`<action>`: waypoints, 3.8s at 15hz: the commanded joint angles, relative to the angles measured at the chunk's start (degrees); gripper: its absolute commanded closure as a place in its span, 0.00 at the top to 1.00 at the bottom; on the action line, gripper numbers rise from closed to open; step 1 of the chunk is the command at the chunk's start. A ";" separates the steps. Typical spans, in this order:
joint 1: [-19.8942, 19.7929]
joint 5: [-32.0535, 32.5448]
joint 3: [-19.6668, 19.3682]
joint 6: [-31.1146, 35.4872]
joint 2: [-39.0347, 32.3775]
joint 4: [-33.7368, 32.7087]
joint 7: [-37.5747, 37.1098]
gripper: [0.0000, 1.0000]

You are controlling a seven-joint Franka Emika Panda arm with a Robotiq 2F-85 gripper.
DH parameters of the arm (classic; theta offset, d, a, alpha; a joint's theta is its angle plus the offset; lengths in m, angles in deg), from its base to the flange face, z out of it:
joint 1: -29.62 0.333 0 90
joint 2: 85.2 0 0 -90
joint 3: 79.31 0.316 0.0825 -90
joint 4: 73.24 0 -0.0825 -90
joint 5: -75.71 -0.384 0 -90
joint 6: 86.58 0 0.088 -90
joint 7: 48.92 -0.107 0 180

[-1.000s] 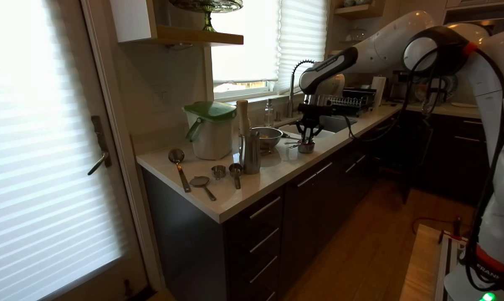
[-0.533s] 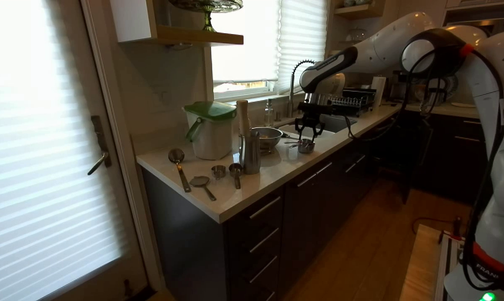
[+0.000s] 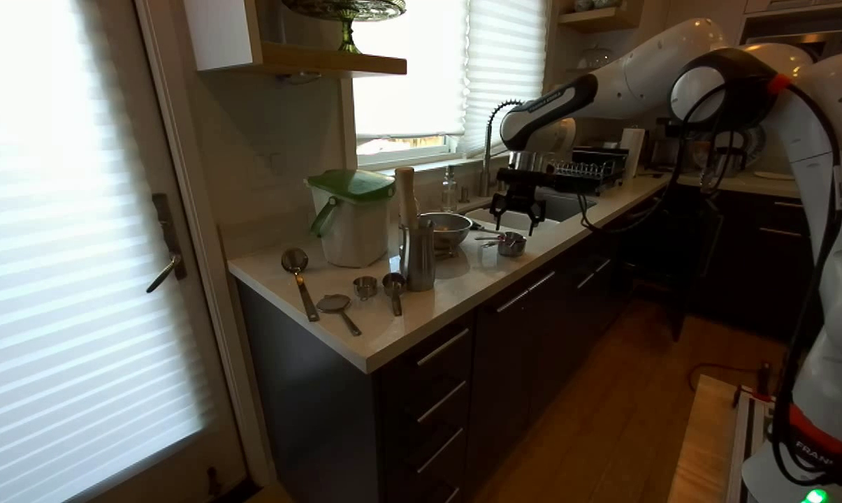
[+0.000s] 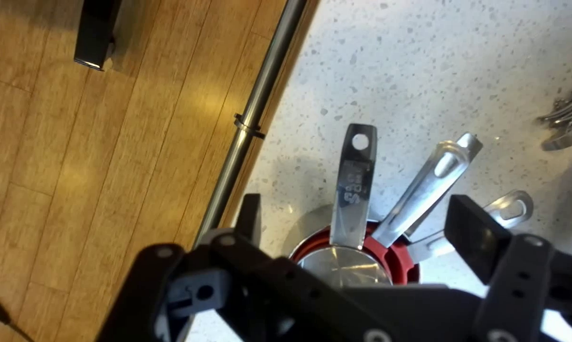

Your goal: Pick up the silver measuring spoon to the right of the silver cup and put it in the far right silver measuring cup on the kitchen counter

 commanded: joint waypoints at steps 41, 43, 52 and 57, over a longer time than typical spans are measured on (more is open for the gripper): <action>2.54 -0.56 0.95 17.73 -2.44 5.14 -33.37 0.80; 2.57 -0.53 0.95 17.67 -2.50 5.15 -33.39 0.78; 1.72 -0.94 0.90 17.49 -2.04 5.42 -32.54 1.00; 0.83 -1.74 0.61 16.93 -1.89 5.52 -33.21 1.00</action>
